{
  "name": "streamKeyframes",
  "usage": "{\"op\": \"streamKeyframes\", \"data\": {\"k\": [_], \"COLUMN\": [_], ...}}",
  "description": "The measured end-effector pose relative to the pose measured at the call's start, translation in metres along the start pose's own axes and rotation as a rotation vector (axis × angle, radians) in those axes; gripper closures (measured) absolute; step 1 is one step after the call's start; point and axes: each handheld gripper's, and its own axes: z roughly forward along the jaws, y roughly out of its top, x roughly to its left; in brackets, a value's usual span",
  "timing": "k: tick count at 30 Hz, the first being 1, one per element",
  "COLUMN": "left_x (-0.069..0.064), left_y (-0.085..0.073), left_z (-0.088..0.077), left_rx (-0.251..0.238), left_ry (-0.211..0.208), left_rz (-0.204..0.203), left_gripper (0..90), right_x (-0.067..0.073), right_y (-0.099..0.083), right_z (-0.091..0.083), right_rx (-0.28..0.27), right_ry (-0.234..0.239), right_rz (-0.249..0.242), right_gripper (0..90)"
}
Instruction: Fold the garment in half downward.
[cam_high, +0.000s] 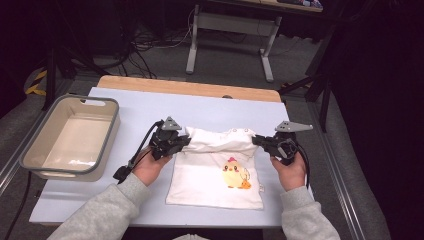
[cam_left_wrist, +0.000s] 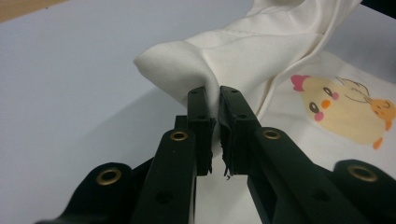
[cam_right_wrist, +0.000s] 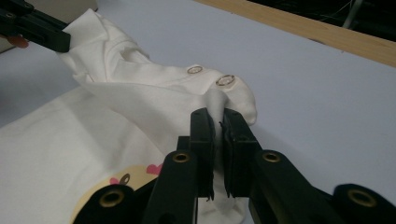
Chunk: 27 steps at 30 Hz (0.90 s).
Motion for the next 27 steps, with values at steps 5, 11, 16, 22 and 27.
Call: {"op": "streamKeyframes", "data": {"k": [5,11,16,22,27], "left_x": [-0.007,-0.017,-0.022,-0.027,-0.031], "left_y": [-0.011,-0.024,-0.030,-0.040,-0.047], "left_z": [-0.007,-0.009,-0.012,-0.014,-0.014], "left_rx": [0.001,0.024,0.040,0.067,0.090], "left_ry": [-0.028,-0.046,-0.050,-0.070,-0.082], "left_rz": [0.002,0.009,0.022,0.031,0.023], "left_gripper": [83.3,83.3,83.3,83.1,82.9], "right_x": [0.009,0.019,0.027,0.033,0.040], "right_y": [-0.010,-0.026,-0.039,-0.051,-0.062], "right_z": [-0.008,-0.015,-0.017,-0.020,-0.022], "right_rx": [-0.002,0.004,0.022,0.033,0.042], "right_ry": [0.015,0.035,0.047,0.064,0.078], "right_rz": [-0.007,-0.015,-0.022,-0.016,-0.008], "right_gripper": [83.7,83.7,83.7,83.7,83.6]}}
